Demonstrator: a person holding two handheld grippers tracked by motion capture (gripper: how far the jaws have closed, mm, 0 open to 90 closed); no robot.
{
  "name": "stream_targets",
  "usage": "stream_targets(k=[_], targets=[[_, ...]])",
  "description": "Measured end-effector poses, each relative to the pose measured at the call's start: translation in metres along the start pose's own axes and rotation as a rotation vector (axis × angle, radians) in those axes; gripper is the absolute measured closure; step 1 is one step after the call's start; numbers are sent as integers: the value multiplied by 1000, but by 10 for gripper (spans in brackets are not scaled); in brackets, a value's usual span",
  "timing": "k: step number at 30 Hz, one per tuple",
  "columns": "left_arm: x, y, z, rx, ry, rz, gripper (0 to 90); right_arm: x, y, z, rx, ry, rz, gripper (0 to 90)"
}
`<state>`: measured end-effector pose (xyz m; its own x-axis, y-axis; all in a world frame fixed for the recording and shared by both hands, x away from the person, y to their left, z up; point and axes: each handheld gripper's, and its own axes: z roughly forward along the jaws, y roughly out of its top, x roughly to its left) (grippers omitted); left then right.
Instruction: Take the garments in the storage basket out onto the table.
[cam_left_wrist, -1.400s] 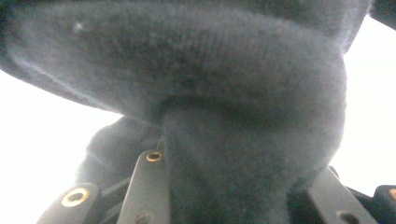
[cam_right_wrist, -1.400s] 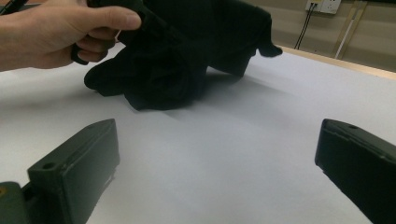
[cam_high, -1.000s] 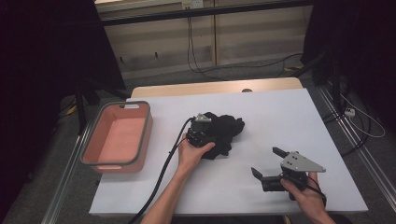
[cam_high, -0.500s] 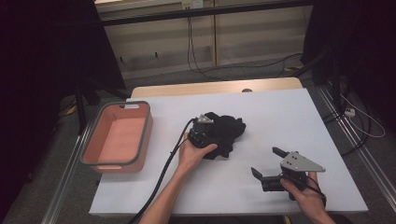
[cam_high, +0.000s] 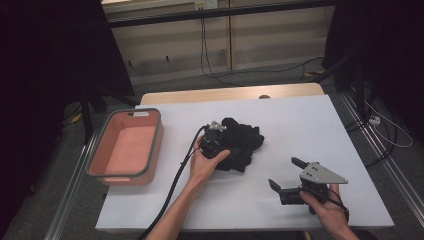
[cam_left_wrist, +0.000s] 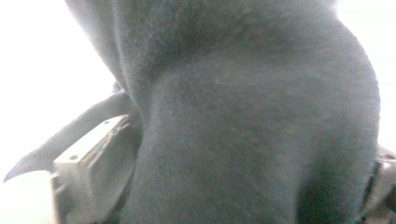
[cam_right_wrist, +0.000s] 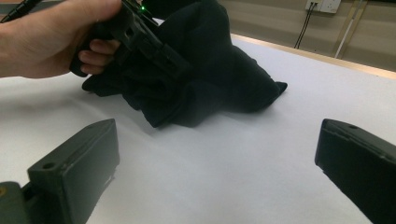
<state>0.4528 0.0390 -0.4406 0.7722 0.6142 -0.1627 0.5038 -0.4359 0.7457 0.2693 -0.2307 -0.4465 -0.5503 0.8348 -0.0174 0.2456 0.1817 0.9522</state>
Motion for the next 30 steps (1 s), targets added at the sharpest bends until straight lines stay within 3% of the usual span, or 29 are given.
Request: stream_targets(k=[8,11,14,17,22,30], targets=[[-4,3,-17,-40,44,45,49,0,0,0,-1,-2,-1,0],[-4,3,-24,-65,18,53,50,1,0,1,-5,1,13,0],[-6,5,-35,-127,20,23,54,2,1,3,-6,8,24,0],[-10,4,-44,-141,35,54,56,5,0,5,1,16,1,0],[-8,-1,-57,-189,37,41,61,6,0,6,2,14,-6,0],[-8,-13,-76,-202,74,102,64,6,1,7,-1,6,-6,0]])
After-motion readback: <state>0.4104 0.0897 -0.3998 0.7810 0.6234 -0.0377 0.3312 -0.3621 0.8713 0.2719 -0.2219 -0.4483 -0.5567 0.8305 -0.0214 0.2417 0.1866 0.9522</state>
